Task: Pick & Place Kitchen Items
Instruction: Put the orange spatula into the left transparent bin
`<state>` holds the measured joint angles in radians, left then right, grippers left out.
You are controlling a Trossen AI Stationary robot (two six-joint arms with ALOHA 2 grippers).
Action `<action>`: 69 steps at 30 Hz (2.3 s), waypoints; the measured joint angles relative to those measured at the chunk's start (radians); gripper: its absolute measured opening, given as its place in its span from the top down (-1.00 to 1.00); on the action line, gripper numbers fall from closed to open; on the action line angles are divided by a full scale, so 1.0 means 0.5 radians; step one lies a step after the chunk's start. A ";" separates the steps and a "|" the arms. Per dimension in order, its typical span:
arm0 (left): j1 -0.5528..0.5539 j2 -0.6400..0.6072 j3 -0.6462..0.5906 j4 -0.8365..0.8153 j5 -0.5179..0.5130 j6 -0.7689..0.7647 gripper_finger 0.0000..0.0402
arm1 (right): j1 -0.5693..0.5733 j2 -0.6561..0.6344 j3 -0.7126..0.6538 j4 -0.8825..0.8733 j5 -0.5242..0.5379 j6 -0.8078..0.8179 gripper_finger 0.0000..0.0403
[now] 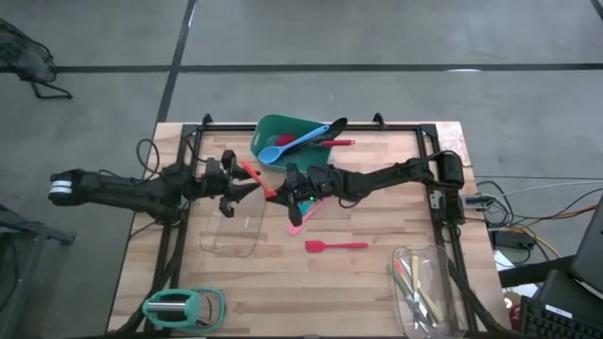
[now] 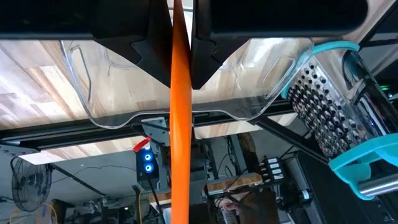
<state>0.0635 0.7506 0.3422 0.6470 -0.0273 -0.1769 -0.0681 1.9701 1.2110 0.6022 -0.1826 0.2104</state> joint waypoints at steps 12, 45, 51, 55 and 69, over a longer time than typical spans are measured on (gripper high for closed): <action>-0.001 0.001 0.002 -0.008 0.000 -0.102 0.60 | 0.000 0.000 -0.001 0.001 -0.007 -0.008 0.86; -0.002 -0.305 0.846 -2.631 0.085 -0.961 0.79 | 0.015 -0.005 -0.007 -0.409 -0.169 -0.080 0.17; -0.002 -0.268 0.712 -2.680 0.082 -1.148 0.80 | 0.022 -0.004 -0.007 -0.472 -0.171 -0.084 0.10; -0.002 -0.206 0.595 -2.663 0.130 -1.206 0.80 | 0.022 -0.004 -0.007 -0.511 -0.171 -0.090 0.08; -0.001 0.019 0.449 -2.563 0.230 -1.229 0.77 | 0.027 -0.004 0.016 -0.494 -0.161 -0.076 0.26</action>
<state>0.0631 0.7599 0.5667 -0.6346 0.0879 -0.7914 -0.0547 1.9682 1.2190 0.3553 -0.2630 0.1722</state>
